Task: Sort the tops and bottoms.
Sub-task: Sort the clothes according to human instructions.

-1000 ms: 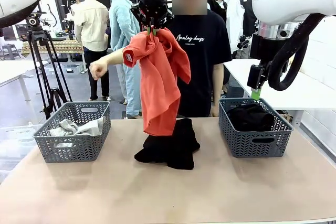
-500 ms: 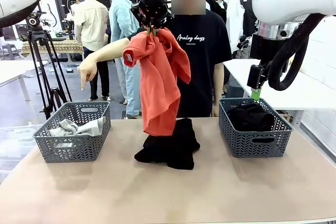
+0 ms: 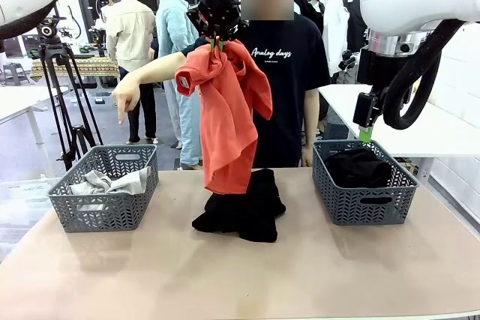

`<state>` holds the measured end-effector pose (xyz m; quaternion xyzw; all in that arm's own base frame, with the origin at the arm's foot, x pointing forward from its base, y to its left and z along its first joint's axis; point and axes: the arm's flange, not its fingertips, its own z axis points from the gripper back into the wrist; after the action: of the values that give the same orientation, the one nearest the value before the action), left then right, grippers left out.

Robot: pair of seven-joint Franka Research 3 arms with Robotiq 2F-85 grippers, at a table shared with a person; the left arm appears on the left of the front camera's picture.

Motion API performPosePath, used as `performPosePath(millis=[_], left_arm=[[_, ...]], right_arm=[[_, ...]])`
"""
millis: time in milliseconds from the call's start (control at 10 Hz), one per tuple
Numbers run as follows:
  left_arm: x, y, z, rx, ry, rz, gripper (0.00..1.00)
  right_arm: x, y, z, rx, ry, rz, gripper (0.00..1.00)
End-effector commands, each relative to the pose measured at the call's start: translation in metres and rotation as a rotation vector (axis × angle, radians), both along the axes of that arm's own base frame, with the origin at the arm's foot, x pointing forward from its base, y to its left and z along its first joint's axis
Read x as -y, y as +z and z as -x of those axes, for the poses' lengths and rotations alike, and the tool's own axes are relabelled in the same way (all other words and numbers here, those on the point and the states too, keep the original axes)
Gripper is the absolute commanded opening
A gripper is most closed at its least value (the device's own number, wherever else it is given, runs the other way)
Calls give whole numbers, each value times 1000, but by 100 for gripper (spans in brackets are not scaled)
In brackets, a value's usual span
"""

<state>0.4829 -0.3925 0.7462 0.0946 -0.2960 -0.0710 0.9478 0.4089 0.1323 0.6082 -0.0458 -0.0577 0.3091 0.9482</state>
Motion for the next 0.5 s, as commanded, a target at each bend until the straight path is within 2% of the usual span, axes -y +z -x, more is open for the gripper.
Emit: performPosePath(millis=[0,400], left_arm=[[-4,4,3,6,6,3,0],[-4,4,3,6,6,3,0]], right_arm=[[-1,1,-1,-1,-18,21,100],[-1,1,-1,-1,-18,21,100]])
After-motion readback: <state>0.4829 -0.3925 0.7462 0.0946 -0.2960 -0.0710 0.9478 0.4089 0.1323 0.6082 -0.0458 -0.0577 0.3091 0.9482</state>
